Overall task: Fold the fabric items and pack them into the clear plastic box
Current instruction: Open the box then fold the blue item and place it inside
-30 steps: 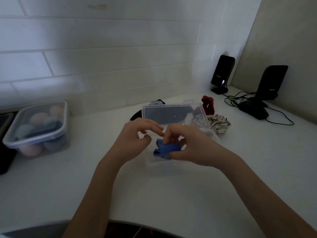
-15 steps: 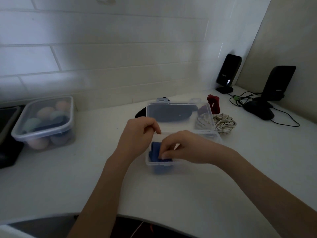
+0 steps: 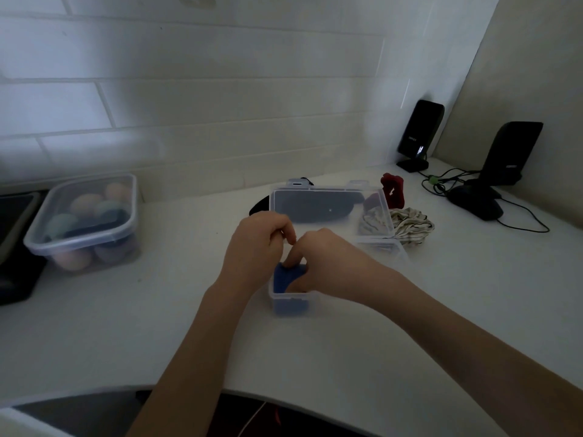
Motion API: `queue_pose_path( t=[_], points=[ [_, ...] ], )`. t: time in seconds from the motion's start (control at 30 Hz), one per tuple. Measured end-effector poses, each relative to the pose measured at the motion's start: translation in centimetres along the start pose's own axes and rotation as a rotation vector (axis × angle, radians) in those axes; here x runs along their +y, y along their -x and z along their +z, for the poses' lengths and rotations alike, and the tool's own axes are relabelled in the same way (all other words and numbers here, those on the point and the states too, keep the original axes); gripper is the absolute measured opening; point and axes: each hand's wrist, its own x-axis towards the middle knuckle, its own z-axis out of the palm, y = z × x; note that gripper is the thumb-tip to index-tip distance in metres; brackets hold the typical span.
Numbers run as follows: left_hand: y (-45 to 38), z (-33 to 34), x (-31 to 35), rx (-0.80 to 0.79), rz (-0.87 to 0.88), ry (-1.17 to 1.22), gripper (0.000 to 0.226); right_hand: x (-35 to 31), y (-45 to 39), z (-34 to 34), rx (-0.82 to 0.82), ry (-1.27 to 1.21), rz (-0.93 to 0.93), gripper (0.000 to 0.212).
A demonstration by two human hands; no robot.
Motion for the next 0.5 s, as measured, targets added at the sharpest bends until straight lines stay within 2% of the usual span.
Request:
queue_pose_path(
  t=[0.13,0.23,0.33,0.5],
  points=[
    [0.1,-0.1,0.0,-0.010,-0.019,0.023,0.029,0.7,0.8,-0.5,0.008,-0.154,0.079,0.043],
    [0.0,-0.1,0.0,-0.018,-0.020,0.013,0.029,1.7,1.7,-0.9,0.010,-0.285,0.099,0.045],
    [0.0,0.0,-0.1,-0.018,-0.010,0.002,0.028,1.9,1.8,-0.6,0.018,-0.216,0.066,0.038],
    [0.1,0.2,-0.2,-0.004,0.011,0.018,0.028,1.2,0.5,-1.0,-0.101,0.063,0.069,0.031]
  ],
)
